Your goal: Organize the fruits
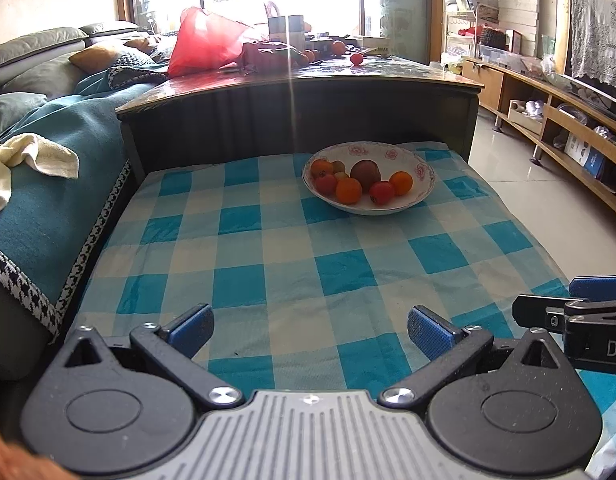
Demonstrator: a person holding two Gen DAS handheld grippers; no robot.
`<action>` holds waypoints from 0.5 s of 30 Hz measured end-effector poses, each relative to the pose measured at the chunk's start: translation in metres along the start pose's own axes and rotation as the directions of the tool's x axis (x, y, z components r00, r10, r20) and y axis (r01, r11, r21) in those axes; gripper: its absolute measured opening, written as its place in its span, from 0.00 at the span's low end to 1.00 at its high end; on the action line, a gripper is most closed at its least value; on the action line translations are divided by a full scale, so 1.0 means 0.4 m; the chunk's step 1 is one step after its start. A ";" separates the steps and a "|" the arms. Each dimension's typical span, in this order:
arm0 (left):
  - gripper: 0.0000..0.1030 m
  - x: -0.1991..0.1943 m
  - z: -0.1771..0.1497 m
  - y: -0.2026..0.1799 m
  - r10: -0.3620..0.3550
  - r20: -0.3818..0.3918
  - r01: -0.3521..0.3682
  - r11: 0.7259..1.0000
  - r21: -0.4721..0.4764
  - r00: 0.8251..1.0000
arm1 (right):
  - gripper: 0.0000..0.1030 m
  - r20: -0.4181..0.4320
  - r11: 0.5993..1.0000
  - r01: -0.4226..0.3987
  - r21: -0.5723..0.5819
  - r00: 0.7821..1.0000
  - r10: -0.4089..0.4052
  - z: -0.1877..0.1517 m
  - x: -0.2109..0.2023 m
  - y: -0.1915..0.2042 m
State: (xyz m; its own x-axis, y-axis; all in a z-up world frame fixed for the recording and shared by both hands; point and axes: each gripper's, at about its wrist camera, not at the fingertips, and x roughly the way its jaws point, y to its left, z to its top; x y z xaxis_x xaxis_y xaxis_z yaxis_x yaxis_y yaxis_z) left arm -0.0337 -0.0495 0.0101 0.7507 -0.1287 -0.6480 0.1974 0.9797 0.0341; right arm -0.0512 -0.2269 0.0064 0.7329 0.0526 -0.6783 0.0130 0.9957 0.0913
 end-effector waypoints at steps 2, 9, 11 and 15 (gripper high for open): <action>1.00 -0.004 -0.004 0.000 0.001 -0.003 -0.001 1.000 0.001 1.000 | 0.57 -0.003 1.000 -0.002 -0.004 1.000 0.002 -0.006 -0.002 0.004; 1.00 -0.015 -0.015 0.010 0.008 -0.011 -0.008 1.000 -0.007 1.000 | 0.57 -0.006 1.000 -0.003 -0.001 1.000 0.003 -0.019 -0.011 0.007; 1.00 -0.021 -0.016 0.014 0.005 -0.013 -0.005 1.000 -0.013 1.000 | 0.58 -0.005 1.000 -0.005 0.001 1.000 0.005 -0.022 -0.014 0.008; 1.00 -0.033 -0.019 0.021 0.002 -0.008 -0.003 1.000 -0.028 1.000 | 0.58 -0.003 1.000 -0.001 0.000 1.000 0.001 -0.028 -0.021 0.012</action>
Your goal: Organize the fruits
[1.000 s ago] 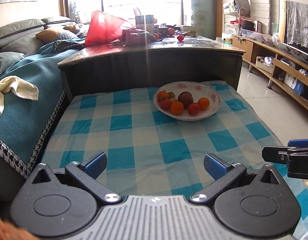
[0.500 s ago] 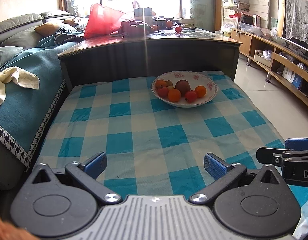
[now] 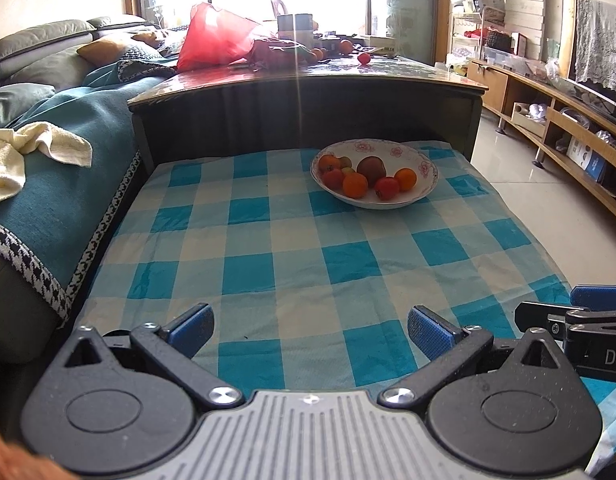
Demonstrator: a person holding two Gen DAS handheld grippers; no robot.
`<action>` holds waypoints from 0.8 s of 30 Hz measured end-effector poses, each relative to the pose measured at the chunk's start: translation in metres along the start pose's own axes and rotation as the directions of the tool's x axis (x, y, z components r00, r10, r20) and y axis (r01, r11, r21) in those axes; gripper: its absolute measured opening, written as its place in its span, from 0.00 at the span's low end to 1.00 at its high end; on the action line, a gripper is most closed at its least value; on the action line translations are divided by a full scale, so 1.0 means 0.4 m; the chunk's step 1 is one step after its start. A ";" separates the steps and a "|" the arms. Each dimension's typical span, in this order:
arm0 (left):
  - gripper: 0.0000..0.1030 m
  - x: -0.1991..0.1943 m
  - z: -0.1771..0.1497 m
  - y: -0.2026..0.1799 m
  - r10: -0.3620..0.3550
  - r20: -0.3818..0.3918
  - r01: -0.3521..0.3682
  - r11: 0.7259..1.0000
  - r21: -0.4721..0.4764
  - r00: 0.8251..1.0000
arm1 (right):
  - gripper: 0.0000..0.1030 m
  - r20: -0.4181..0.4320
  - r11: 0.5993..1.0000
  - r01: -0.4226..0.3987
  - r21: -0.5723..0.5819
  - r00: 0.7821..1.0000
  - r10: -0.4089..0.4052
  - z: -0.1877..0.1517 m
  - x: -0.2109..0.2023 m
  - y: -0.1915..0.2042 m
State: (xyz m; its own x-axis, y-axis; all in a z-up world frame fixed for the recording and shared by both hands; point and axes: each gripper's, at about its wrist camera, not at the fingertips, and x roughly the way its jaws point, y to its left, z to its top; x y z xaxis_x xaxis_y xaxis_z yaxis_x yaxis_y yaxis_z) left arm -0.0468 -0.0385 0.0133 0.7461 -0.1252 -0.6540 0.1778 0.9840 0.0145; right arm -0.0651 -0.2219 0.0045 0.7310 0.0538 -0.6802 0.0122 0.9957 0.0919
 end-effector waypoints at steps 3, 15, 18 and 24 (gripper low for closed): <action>1.00 -0.004 -0.005 0.001 0.003 -0.001 -0.003 1.000 -0.002 1.000 | 0.58 0.002 1.000 -0.004 0.007 1.000 0.004 -0.004 -0.006 0.000; 1.00 -0.020 -0.024 -0.008 -0.001 -0.020 0.001 1.000 0.012 1.000 | 0.58 -0.010 1.000 -0.009 0.001 1.000 0.009 -0.024 -0.017 0.014; 1.00 -0.024 -0.030 -0.011 -0.001 -0.023 0.002 1.000 0.018 1.000 | 0.58 -0.013 1.000 -0.013 -0.001 1.000 0.013 -0.029 -0.020 0.018; 1.00 -0.030 -0.040 -0.015 -0.003 -0.033 0.003 1.000 0.018 0.999 | 0.58 -0.023 1.000 -0.012 -0.003 1.000 0.012 -0.043 -0.028 0.025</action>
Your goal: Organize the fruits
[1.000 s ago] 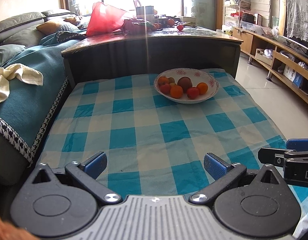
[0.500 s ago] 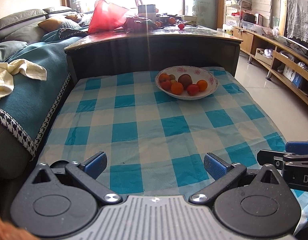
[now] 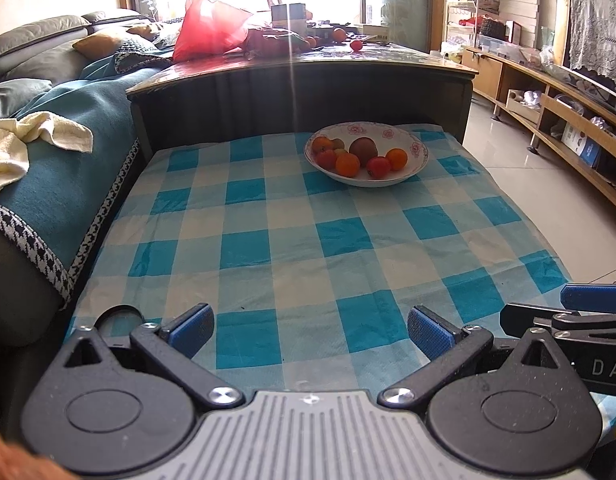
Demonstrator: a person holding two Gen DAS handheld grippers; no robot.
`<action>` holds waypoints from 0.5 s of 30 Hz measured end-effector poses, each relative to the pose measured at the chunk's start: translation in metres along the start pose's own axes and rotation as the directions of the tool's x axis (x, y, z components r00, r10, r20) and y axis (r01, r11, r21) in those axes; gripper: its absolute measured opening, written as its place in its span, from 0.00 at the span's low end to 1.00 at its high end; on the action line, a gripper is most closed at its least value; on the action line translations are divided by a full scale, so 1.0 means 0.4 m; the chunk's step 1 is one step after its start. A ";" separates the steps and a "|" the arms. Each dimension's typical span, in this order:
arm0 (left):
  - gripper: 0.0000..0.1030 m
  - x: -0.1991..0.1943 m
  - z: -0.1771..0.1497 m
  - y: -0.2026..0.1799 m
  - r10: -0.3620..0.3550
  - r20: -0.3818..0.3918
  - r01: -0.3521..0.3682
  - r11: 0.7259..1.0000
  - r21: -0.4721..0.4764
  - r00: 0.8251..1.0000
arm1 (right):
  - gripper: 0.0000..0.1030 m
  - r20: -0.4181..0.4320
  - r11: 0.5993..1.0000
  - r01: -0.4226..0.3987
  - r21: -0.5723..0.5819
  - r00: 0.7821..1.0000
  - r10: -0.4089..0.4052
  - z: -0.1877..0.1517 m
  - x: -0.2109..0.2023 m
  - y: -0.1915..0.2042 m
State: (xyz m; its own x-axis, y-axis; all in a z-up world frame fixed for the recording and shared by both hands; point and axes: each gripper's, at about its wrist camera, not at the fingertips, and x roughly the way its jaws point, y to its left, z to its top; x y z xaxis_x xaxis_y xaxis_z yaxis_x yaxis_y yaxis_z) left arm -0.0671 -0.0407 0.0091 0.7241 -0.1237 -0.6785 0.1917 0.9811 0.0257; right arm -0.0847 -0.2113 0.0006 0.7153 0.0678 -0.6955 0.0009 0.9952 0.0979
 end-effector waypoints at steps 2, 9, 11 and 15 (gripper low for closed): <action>1.00 0.000 -0.001 0.000 -0.001 0.000 0.001 1.000 0.000 1.000 | 0.58 -0.003 1.000 -0.004 0.006 1.000 0.004 -0.002 -0.002 -0.001; 1.00 -0.003 -0.005 -0.003 0.011 0.000 -0.011 1.000 0.004 1.000 | 0.58 -0.004 1.000 -0.005 0.008 1.000 0.005 -0.006 -0.003 -0.002; 1.00 -0.004 -0.004 -0.005 0.020 0.005 -0.020 1.000 0.009 1.000 | 0.58 -0.007 1.000 -0.006 0.008 1.000 0.006 -0.009 -0.002 -0.002; 1.00 -0.005 -0.004 -0.009 0.028 0.009 -0.028 0.999 0.016 1.000 | 0.58 -0.011 1.000 -0.007 0.010 1.000 0.007 -0.009 0.000 -0.003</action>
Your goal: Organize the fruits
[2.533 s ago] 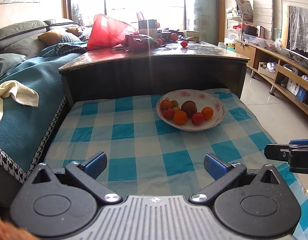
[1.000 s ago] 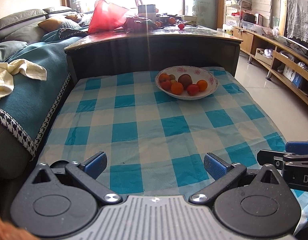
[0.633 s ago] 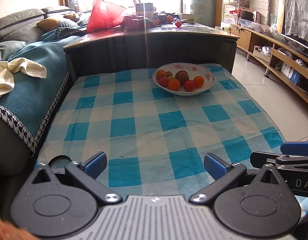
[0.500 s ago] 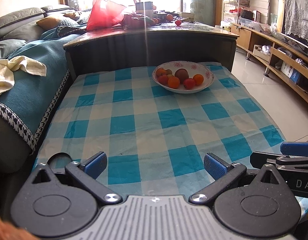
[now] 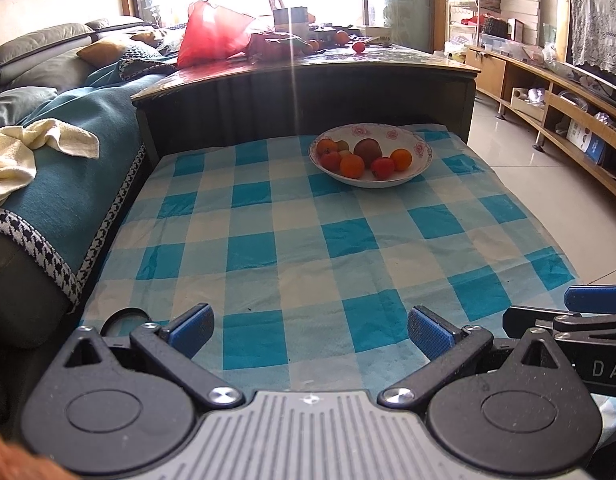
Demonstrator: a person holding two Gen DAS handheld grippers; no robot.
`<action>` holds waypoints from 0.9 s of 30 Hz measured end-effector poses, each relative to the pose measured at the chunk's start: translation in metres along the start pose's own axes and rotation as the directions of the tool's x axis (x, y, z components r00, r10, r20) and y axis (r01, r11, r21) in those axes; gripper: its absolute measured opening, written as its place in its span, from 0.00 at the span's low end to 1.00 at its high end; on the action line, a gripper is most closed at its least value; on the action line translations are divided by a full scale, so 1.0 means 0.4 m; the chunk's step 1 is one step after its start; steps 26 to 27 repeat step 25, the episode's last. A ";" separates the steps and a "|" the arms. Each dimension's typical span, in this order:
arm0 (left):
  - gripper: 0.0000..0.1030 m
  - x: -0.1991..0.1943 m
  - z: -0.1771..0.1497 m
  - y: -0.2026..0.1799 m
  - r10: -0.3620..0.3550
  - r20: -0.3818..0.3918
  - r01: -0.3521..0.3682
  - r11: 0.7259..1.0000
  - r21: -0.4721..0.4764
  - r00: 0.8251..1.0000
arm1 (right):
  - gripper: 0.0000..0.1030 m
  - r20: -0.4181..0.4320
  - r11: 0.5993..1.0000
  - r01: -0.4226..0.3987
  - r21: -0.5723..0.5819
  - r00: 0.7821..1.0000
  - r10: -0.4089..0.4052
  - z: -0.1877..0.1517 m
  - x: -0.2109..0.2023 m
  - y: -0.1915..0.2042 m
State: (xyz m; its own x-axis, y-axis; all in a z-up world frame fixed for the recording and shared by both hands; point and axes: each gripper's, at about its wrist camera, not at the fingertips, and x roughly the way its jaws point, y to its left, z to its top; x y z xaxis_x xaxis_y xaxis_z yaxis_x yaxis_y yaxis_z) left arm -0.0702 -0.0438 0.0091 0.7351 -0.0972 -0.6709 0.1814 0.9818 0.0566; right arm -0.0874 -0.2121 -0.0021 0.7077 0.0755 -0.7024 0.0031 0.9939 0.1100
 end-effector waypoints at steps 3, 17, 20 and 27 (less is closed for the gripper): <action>1.00 0.000 0.000 0.000 0.000 -0.001 0.000 1.000 0.000 1.000 | 0.58 -0.002 1.000 0.000 0.002 1.000 0.000 -0.001 0.000 -0.001; 1.00 0.005 -0.002 0.004 0.003 0.001 -0.003 1.000 -0.003 1.000 | 0.58 -0.009 1.000 -0.004 0.002 1.000 0.004 -0.003 0.006 0.001; 1.00 0.002 -0.003 0.004 0.009 0.009 -0.009 1.000 0.002 1.000 | 0.58 -0.007 1.000 -0.006 0.004 1.000 0.006 -0.003 0.006 0.001; 1.00 0.006 0.001 0.011 0.013 -0.006 -0.013 1.000 -0.012 1.000 | 0.59 -0.006 1.000 -0.007 0.002 1.000 0.007 -0.002 0.006 0.002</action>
